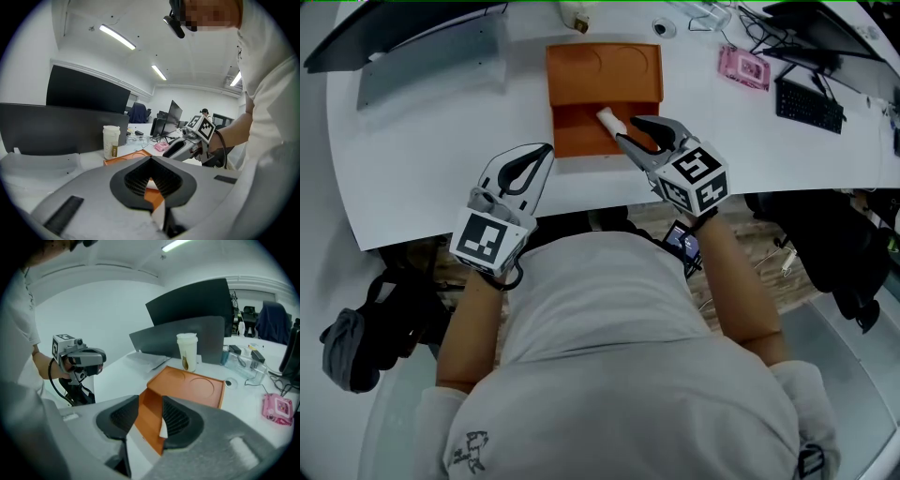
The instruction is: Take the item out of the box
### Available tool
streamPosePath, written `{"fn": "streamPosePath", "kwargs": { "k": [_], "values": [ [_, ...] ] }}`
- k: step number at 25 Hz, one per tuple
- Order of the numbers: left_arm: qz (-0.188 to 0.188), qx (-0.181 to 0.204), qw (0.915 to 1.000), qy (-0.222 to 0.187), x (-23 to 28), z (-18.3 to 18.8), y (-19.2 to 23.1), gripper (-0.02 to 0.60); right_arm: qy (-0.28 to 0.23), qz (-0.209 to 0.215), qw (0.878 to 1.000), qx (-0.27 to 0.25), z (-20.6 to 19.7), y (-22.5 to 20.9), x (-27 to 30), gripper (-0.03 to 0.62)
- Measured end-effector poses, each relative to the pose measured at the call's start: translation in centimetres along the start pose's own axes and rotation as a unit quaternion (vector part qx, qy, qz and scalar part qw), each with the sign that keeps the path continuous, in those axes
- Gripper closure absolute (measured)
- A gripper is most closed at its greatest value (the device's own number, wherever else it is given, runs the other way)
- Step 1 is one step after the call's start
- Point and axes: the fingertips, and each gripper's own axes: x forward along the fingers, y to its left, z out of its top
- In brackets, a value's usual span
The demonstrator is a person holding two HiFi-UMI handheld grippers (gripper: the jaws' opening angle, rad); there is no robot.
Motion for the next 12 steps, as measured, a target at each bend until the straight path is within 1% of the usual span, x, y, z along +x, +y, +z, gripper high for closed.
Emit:
{"fn": "streamPosePath", "kwargs": {
  "k": [3, 7, 12],
  "values": [
    [-0.006, -0.004, 0.9999, 0.008, 1.2, -1.0, 0.6, 0.584, 0.031, 0.003, 0.999, 0.01, -1.7, -1.0, 2.1, 0.434],
    [-0.012, -0.008, 0.9998, 0.015, 2.3, -1.8, 1.3, 0.584, 0.088, 0.005, 0.996, 0.028, -5.0, -2.4, 5.4, 0.427],
    [-0.015, -0.019, 0.9994, 0.024, 3.2, -2.7, 2.1, 0.584, 0.167, -0.024, 0.984, 0.051, -8.9, -4.5, 8.0, 0.427]
  ]
}}
